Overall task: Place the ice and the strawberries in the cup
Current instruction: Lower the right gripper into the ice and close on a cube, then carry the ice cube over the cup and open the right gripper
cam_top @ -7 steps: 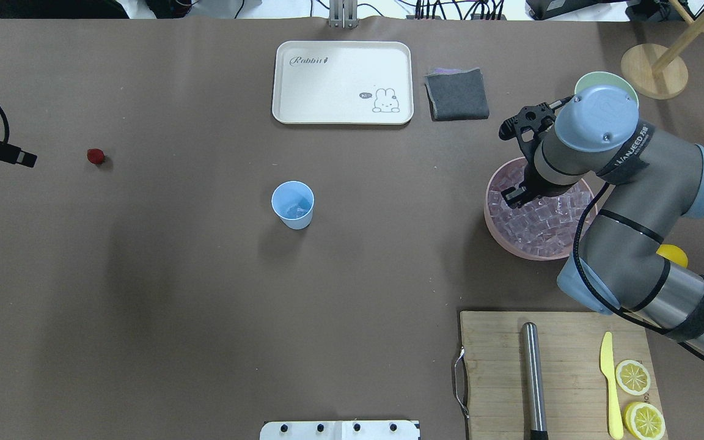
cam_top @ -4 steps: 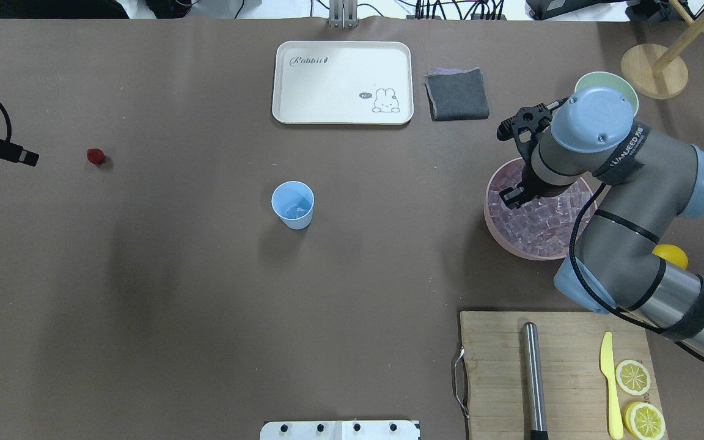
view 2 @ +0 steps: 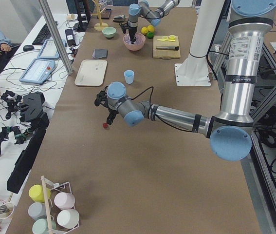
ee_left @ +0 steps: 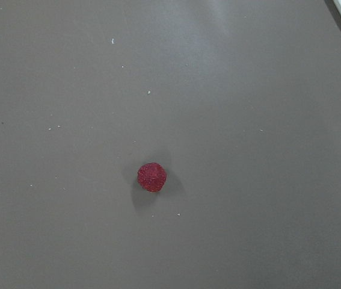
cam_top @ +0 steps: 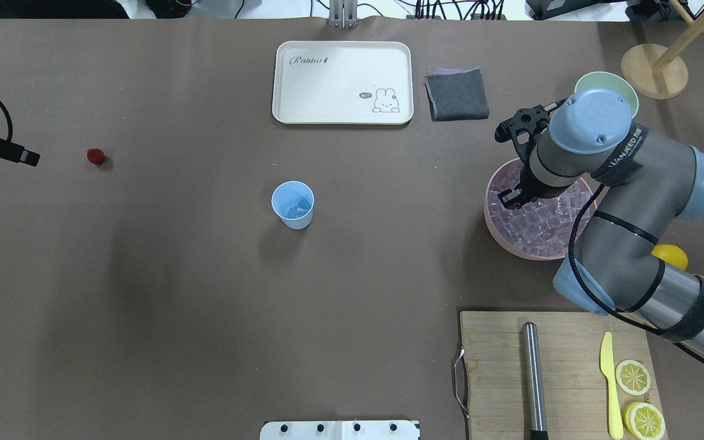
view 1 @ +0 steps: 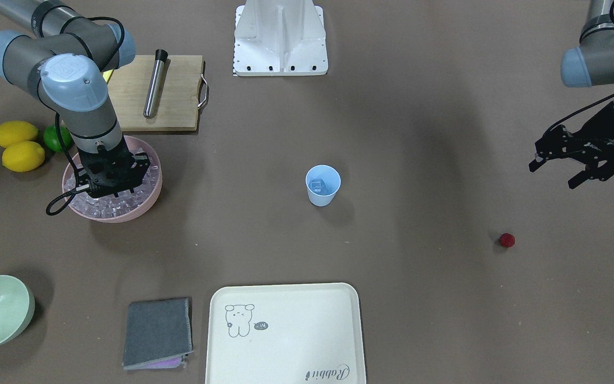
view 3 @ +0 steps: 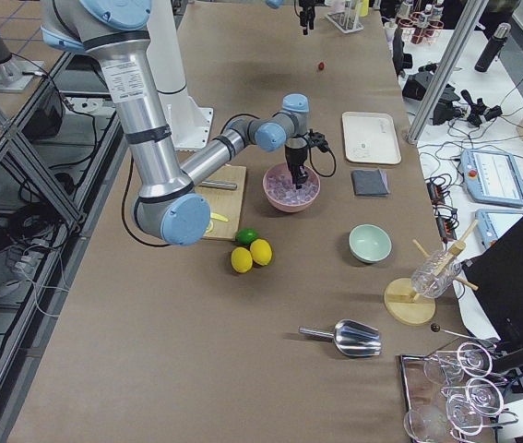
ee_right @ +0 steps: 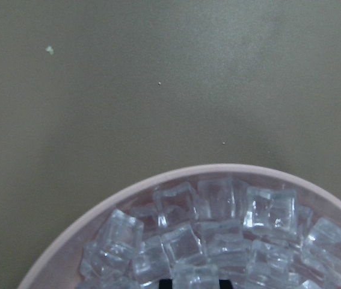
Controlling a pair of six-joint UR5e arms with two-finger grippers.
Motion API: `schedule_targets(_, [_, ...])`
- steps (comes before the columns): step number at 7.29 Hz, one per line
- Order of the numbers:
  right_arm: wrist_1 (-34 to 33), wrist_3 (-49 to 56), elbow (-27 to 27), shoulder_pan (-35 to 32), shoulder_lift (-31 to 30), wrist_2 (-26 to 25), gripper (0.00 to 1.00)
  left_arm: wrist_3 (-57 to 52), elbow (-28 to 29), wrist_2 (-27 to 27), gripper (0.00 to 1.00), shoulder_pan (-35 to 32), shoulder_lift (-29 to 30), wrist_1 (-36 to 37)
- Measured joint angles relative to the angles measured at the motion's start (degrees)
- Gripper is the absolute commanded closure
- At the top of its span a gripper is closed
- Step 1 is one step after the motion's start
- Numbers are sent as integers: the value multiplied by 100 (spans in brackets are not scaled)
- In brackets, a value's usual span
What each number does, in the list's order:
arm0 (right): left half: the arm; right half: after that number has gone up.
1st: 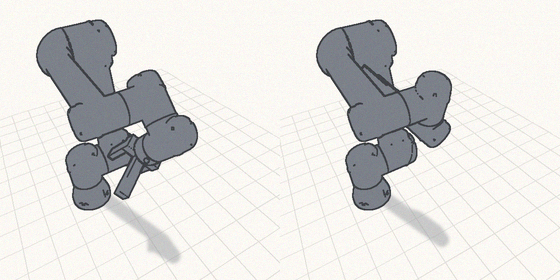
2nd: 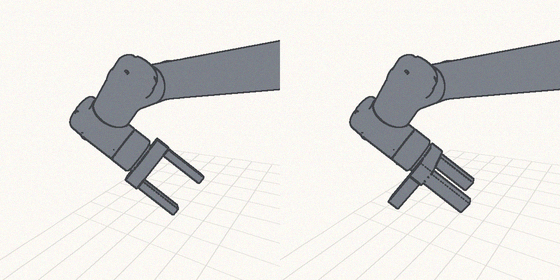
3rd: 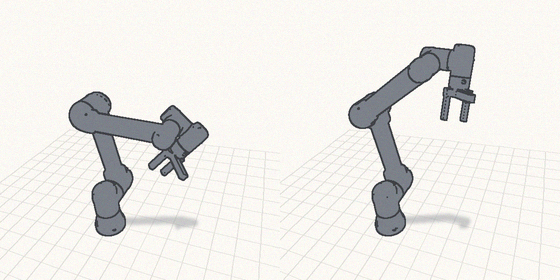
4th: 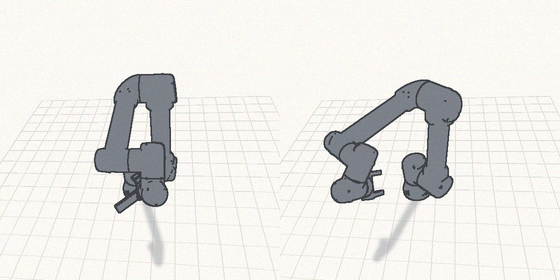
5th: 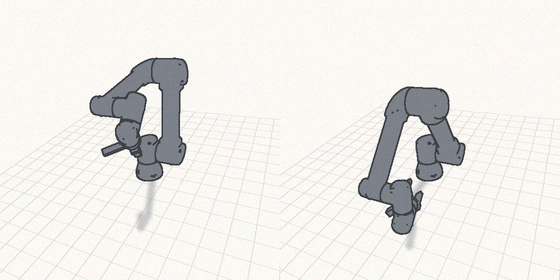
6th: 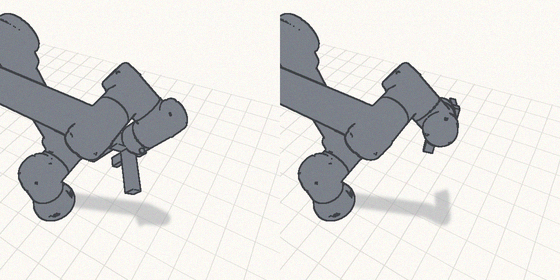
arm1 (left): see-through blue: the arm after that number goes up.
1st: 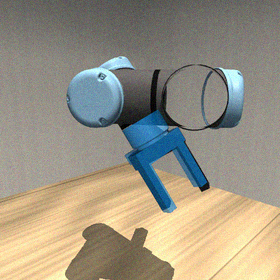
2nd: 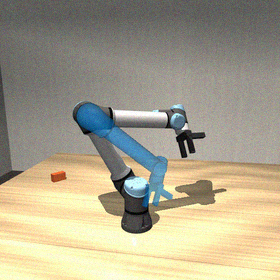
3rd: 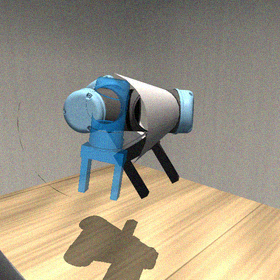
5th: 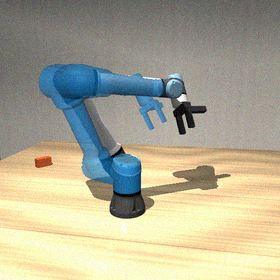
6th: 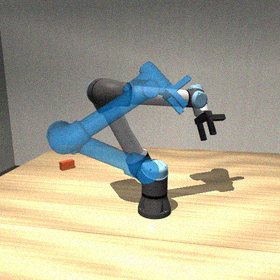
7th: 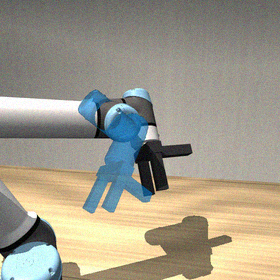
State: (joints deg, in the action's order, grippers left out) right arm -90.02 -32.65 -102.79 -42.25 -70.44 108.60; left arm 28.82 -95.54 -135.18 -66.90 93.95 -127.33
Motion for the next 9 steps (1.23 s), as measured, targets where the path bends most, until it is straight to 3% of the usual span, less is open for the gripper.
schedule_targets(2, [-13, -289, -140, -212, 80, 330, 100, 2, 0, 0, 1, 7, 6, 4])
schedule_targets(5, [3, -3153, -342, -74, 869, 459, 100, 44, 0, 0, 1, 43, 22, 7])
schedule_targets(7, [-21, -4839, -286, 570, 1625, -236, 100, 97, 0, 0, 1, 70, 38, 1])
schedule_targets(9, [-32, -6048, 330, 1294, 2537, -1356, 100, 107, -5, 0, 1, 76, 37, -2])
